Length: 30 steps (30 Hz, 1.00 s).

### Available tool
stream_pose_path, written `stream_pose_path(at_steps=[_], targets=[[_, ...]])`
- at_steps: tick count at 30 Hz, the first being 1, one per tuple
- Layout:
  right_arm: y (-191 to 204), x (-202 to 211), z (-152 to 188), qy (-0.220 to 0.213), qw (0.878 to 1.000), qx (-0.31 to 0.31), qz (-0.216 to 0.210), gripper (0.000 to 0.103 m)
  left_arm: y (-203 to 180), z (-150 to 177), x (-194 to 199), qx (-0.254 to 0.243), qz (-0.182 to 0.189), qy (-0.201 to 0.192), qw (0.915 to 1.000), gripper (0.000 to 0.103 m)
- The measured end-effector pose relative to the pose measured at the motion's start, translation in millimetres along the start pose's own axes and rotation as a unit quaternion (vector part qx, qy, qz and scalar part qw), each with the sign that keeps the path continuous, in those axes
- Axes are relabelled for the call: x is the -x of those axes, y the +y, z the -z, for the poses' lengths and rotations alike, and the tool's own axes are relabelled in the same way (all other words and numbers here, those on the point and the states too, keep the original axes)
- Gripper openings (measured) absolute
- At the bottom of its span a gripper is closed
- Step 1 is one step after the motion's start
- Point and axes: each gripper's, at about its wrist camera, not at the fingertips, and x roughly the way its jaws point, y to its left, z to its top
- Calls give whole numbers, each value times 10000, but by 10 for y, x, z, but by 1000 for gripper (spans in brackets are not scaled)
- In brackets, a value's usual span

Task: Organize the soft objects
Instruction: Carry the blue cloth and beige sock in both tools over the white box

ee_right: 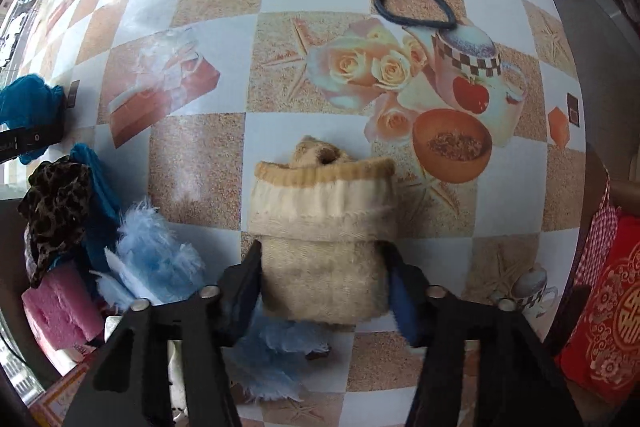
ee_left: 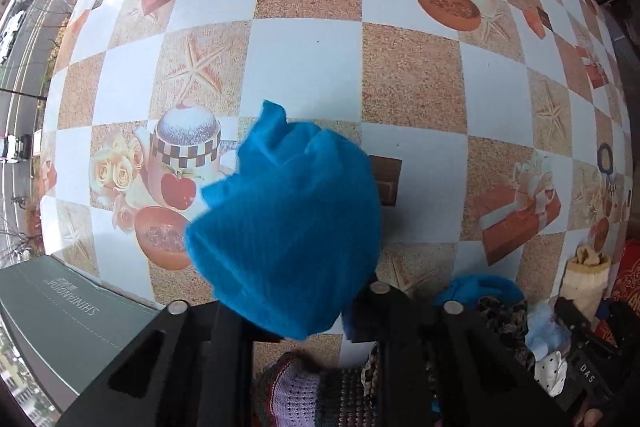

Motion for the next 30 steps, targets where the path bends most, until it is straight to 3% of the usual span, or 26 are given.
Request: stream_pose_path(at_steps=[2, 4, 9, 14, 24, 30], targets=[[-79, 22, 4, -14, 9991, -160, -380, 30, -21, 4, 121, 7, 113, -138, 9998, 18], [-172, 60, 17, -68, 9965, -442, -707, 30, -117, 82, 337, -75, 235, -278, 9993, 18], [-287, 258, 61, -372, 9917, -700, -1008, 30, -269, 144, 826, -410, 560, -651, 9955, 17], [-356, 475, 155, -573, 9879, -837, -1169, 30, -527, 280, 1115, -955, 581, -938, 9893, 18], [-649, 895, 472, -854, 9785, -1325, -1330, 30, -1350, 743, 1451, -2151, 896, -1154, 9656, 18], [-868, 1140, 838, -1013, 9712, -1668, -1367, 30, -1812, 1167, 1650, -2894, 1062, -1198, 9437, 18]])
